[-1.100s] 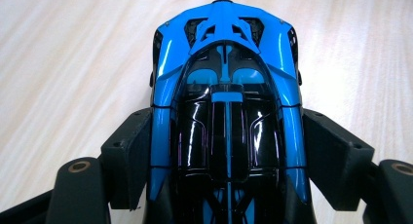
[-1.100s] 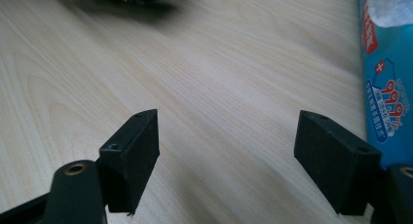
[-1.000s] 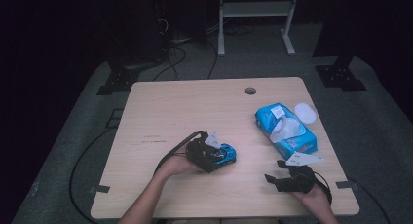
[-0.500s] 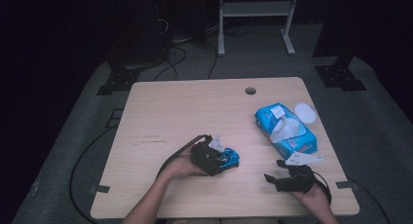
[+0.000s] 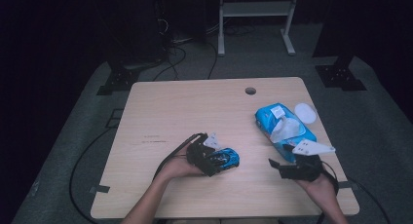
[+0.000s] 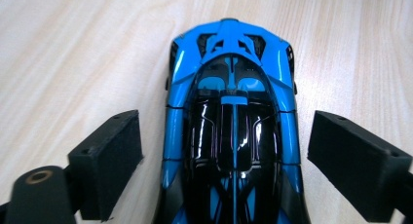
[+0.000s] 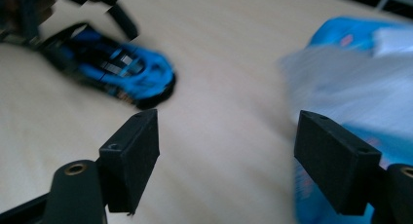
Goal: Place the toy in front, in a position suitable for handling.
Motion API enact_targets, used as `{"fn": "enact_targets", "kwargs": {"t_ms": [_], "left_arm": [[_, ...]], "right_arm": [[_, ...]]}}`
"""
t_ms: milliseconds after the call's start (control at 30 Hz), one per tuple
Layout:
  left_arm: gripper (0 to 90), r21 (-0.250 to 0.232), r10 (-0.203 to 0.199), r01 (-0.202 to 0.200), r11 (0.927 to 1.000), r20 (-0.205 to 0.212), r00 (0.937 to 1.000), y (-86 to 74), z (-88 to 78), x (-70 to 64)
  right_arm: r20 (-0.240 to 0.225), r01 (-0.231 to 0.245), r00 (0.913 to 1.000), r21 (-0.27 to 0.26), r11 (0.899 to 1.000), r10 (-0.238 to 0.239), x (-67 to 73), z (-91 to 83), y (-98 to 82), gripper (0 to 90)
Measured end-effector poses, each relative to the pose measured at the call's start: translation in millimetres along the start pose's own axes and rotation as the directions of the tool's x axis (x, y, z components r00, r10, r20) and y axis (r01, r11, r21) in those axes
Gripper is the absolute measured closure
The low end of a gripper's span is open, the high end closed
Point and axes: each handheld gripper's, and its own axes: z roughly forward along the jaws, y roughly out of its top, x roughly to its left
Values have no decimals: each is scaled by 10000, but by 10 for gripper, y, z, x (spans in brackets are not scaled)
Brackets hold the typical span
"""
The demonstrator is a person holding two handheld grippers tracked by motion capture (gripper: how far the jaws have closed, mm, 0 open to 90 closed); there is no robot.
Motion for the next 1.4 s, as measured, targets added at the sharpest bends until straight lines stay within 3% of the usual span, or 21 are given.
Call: {"fn": "enact_targets", "kwargs": {"t_ms": [33, 133, 233, 267, 300, 333, 400, 500, 600, 700, 733, 767, 800, 967, 1133, 1233, 1300, 1400], "left_arm": [[114, -373, -87, 84, 9993, -81, 9999, -40, -61, -18], [107, -789, -323, 301, 9964, -268, 9991, -119, -149, -29], [94, -1002, -492, 439, 9940, -509, 9975, -238, -236, -29], [89, -1002, -492, 439, 9940, -509, 9975, -238, -236, -29], [89, -1132, -480, 388, 9928, -792, 9957, -297, -268, -38], [89, -1129, -379, 265, 9933, -998, 9943, -327, -291, -42], [90, -1307, -472, 331, 9909, -1066, 9932, -389, -331, -64], [90, -1537, -569, 419, 9872, -944, 9939, -450, -358, -94], [89, -1483, -507, 355, 9883, -1002, 9937, -500, -367, -106], [89, -1460, -605, 456, 9882, -990, 9932, -534, -364, -87], [89, -1460, -605, 456, 9882, -990, 9932, -534, -364, -87], [86, -1440, -677, 533, 9881, -967, 9930, -556, -359, -79], [85, -1430, -699, 555, 9882, -982, 9927, -566, -360, -78], [84, -1497, -872, 748, 9859, -778, 9932, -616, -394, -43], [84, -1605, -1226, 1135, 9805, -477, 9913, -646, -377, -17], [83, -1600, -1188, 1086, 9811, -555, 9914, -651, -375, -26], [83, -1620, -1204, 1100, 9806, -557, 9912, -653, -370, -27], [83, -1581, -1277, 1177, 9804, -542, 9903, -661, -341, -31]], "right_arm": [[177, 2, 9998, -116, 9999, 1, -53, -17, 57, 237], [750, 48, 9972, -161, 9999, -36, -206, -14, 199, 231], [1282, -6, 9917, 110, 9999, -9, -399, 72, 304, 231], [1282, -6, 9917, 110, 9999, -9, -399, 72, 304, 231], [1619, -159, 9868, 555, 9983, 67, -548, 184, 330, 231], [1686, -255, 9856, 701, 9972, 133, -601, 225, 329, 235], [1898, -575, 9811, 1040, 9929, 370, -722, 320, 309, 264], [1950, -1229, 9759, 1208, 9850, 979, -872, 440, 229, 356], [1741, -1811, 9714, 1025, 9781, 1616, -917, 490, 141, 559], [1697, -1960, 9688, 795, 9774, 1804, -899, 491, 95, 728], [1697, -1960, 9688, 795, 9774, 1804, -899, 491, 95, 728], [1555, -2018, 9697, 745, 9766, 1885, -887, 473, 100, 810], [1550, -1933, 9713, 730, 9784, 1803, -881, 462, 108, 834], [1543, -1621, 9750, 12, 9868, 1599, -833, 302, 236, 869], [1063, -859, 9899, -747, 9935, 936, -635, 113, 468, 872], [365, -275, 9988, -1249, 9918, 323, -386, 35, 601, 872], [-215, 92, 9997, -1381, 9904, -122, -218, 43, 649, 871], [-1430, 498, 9874, -1234, 9911, -674, 97, 159, 678, 870]]}}
